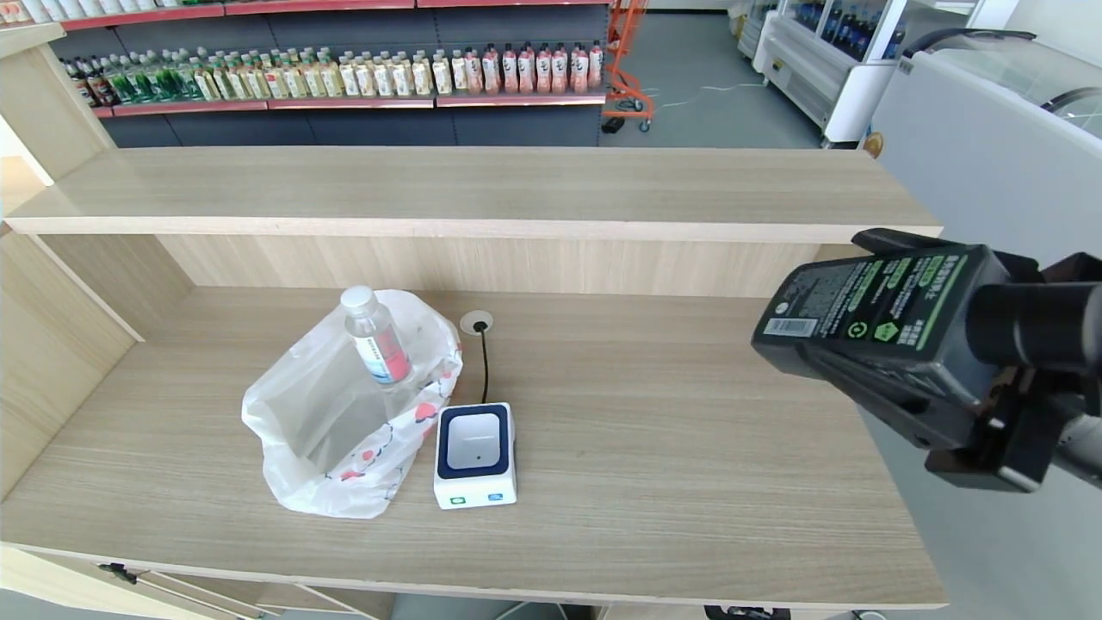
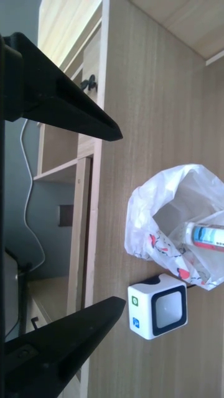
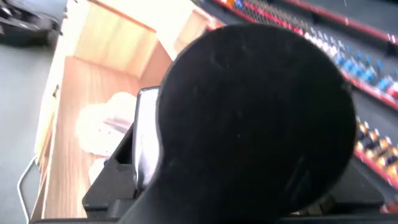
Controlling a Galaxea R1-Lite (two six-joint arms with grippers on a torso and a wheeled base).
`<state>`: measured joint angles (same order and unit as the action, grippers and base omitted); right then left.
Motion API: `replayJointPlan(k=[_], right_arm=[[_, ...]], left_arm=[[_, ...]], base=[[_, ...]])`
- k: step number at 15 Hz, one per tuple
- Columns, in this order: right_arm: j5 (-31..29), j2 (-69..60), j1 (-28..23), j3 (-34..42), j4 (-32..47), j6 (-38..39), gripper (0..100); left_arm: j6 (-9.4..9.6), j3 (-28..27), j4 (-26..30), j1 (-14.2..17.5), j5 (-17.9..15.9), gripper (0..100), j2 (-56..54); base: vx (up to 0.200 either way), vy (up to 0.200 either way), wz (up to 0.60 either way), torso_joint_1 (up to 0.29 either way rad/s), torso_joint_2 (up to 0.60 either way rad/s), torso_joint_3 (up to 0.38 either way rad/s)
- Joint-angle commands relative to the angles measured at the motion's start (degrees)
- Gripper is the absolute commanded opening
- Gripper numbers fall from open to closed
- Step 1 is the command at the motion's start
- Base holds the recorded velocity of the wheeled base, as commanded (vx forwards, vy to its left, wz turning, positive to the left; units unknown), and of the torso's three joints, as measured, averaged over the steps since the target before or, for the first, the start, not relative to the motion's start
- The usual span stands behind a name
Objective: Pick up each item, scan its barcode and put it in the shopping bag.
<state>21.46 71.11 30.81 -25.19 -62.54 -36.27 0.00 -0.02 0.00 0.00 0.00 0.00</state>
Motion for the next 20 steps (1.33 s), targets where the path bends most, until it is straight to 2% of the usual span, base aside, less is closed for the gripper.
replayJointPlan(k=[1,2,3,4,5,6,7,8,12,20], right_arm=[[-9.9,-4.0,-2.8,-1.1,7.4,4.4,0],[-19.2,-3.8,-2.9,-2.1,11.9,11.2,0],[-26.0,-3.5,-4.0,-4.4,19.7,18.3,0],[-28.7,-3.7,-4.4,-6.7,28.0,22.9,0],[-28.7,-3.7,-4.4,-6.7,28.0,22.9,0],[-29.3,-3.3,-4.9,-10.8,40.1,28.6,0],[-29.5,-1.2,-4.9,-13.3,46.1,33.8,0],[-29.3,0.1,-4.8,-13.7,47.8,36.8,0],[-29.4,3.5,-4.5,-13.8,47.7,40.6,0],[-29.0,0.5,-2.5,-12.6,48.2,41.9,0]], left_arm=[[0.0,0.0,0.0,0.0,0.0,100,0.1],[0.0,0.0,0.0,0.0,0.0,100,0.1],[0.0,0.0,0.0,0.0,0.0,100,0.1],[0.0,-0.1,0.0,0.0,0.0,100,0.1],[0.0,-0.1,0.0,0.0,0.0,100,0.1],[0.0,0.0,0.0,0.0,0.0,100,0.1],[0.0,0.0,-0.1,0.0,0.0,100,0.1],[0.0,0.0,-0.1,0.0,0.0,100,0.1],[0.0,0.0,0.0,0.0,0.0,100,0.1],[0.0,0.0,0.0,0.0,0.0,100,0.1]], base=[[0.0,0.0,0.0,0.0,0.0,0.0],[0.0,0.0,0.0,0.0,0.0,0.0],[0.0,0.0,0.0,0.0,0.0,0.0],[0.0,0.0,0.0,0.0,0.0,0.0],[0.0,0.0,0.0,0.0,0.0,0.0],[0.0,0.0,0.0,0.0,0.0,0.0],[0.0,0.0,0.0,0.0,0.0,0.0],[0.0,0.0,0.0,0.0,0.0,0.0],[0.0,0.0,0.0,0.0,0.0,0.0],[0.0,0.0,0.0,0.0,0.0,0.0]])
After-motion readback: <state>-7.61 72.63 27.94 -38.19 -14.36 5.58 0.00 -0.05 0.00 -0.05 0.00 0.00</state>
